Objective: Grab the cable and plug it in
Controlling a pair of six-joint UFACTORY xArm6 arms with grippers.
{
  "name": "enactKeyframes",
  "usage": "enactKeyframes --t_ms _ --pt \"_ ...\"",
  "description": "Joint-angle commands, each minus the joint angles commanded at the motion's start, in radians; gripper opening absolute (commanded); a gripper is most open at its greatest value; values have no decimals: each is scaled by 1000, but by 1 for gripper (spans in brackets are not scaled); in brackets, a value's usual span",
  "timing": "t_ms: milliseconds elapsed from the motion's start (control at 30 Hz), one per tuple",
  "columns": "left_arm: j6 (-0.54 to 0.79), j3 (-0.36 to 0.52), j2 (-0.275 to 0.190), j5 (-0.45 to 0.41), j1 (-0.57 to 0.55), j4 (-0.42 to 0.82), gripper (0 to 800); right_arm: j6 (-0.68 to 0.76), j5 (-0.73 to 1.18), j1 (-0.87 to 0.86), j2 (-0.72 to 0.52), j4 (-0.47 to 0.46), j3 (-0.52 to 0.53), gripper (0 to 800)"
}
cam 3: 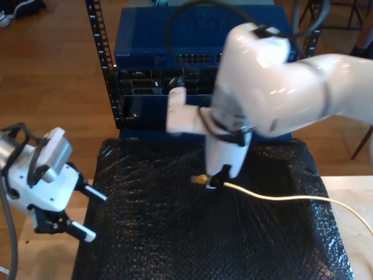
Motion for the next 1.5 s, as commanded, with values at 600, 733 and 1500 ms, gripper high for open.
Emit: enactKeyframes --t_ms 600,733,1500 --pt "-41 -46 0 -2 -176 -157 800 -14 61 -44 -135 74 5 3" --pt "-44 -64 2 -9 -245 -160 800 -12 63 -44 -140 77 3 3" --pt "-132 -135 6 -54 -341 -276 800 -12 63 -46 -143 114 -18 4"
